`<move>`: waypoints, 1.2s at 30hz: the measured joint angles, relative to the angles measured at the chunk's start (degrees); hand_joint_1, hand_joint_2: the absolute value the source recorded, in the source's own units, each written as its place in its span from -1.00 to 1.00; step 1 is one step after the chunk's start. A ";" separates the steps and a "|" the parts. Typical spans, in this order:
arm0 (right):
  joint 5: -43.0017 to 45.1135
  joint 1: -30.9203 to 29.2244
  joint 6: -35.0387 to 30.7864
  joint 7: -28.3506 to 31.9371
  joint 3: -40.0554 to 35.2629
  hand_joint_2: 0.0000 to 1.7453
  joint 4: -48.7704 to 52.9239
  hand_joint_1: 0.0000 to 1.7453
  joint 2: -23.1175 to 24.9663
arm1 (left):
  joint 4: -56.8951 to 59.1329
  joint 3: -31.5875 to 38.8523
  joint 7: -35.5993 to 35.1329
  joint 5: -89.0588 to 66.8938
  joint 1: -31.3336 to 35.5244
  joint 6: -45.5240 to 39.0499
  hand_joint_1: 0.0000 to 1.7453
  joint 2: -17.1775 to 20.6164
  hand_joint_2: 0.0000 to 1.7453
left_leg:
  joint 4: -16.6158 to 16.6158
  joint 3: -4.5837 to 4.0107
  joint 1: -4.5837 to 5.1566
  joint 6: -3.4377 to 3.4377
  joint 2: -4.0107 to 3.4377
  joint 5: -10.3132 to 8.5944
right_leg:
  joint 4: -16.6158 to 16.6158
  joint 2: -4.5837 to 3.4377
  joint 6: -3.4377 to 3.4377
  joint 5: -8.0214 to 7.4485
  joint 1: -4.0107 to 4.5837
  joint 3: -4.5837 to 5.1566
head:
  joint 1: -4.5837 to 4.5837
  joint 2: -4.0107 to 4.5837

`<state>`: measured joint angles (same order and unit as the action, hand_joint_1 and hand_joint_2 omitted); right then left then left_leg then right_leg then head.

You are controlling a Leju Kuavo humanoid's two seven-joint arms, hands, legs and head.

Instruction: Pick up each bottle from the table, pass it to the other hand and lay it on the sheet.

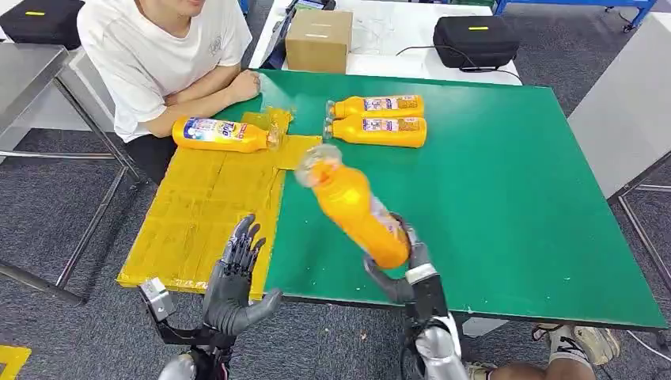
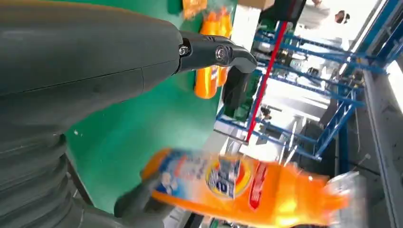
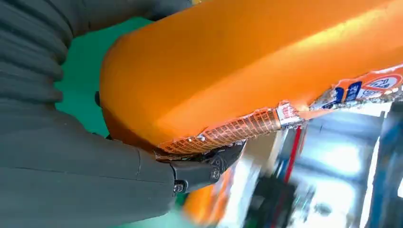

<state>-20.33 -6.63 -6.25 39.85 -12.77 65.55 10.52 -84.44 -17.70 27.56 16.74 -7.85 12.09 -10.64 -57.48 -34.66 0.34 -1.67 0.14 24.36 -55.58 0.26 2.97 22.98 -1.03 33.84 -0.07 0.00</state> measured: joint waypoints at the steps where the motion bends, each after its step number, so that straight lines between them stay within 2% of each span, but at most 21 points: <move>1: -0.91 -0.36 -0.48 0.00 -2.08 1.00 -0.50 1.00 0.50 | 0.31 -0.37 -0.17 0.07 0.48 0.02 -1.00 -0.02 1.00 | 0.00 0.00 -0.01 0.00 0.01 -0.01 | 0.00 0.00 0.00 0.00 0.01 0.00 | 0.00 0.00; 9: -1.63 -3.41 -1.99 -0.11 -11.14 1.00 -5.18 1.00 2.62 | 1.38 -2.58 -0.61 0.11 2.28 0.90 -1.00 -0.24 1.00 | -0.01 0.00 -0.01 0.02 0.03 -0.02 | -0.01 0.01 0.00 0.00 0.00 -0.01 | 0.00 0.00; 35: -4.50 -8.07 -1.64 -2.01 -21.54 1.00 -16.46 1.00 4.39 | 1.16 -1.47 -1.88 0.15 3.18 -0.17 -1.00 -0.59 1.00 | -0.01 -0.02 -0.03 0.03 0.01 -0.02 | 0.00 0.00 0.00 0.00 0.02 0.04 | 0.00 0.00; 36: -4.50 -8.17 -1.64 -2.05 -21.76 1.00 -16.69 1.00 4.39 | 1.16 -1.42 -1.88 0.15 3.17 -0.18 -0.92 -0.59 1.00 | -0.01 -0.02 -0.03 0.03 0.01 -0.02 | 0.00 0.00 0.00 0.00 0.02 0.04 | 0.02 0.00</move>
<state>-24.83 -14.80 -7.89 37.79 -34.53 48.85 14.91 -83.28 -19.12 25.68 16.89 -4.68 11.91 -11.23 -57.49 -34.68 0.31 -1.64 0.15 24.34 -55.58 0.26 2.96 22.98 -1.01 33.88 -0.04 0.00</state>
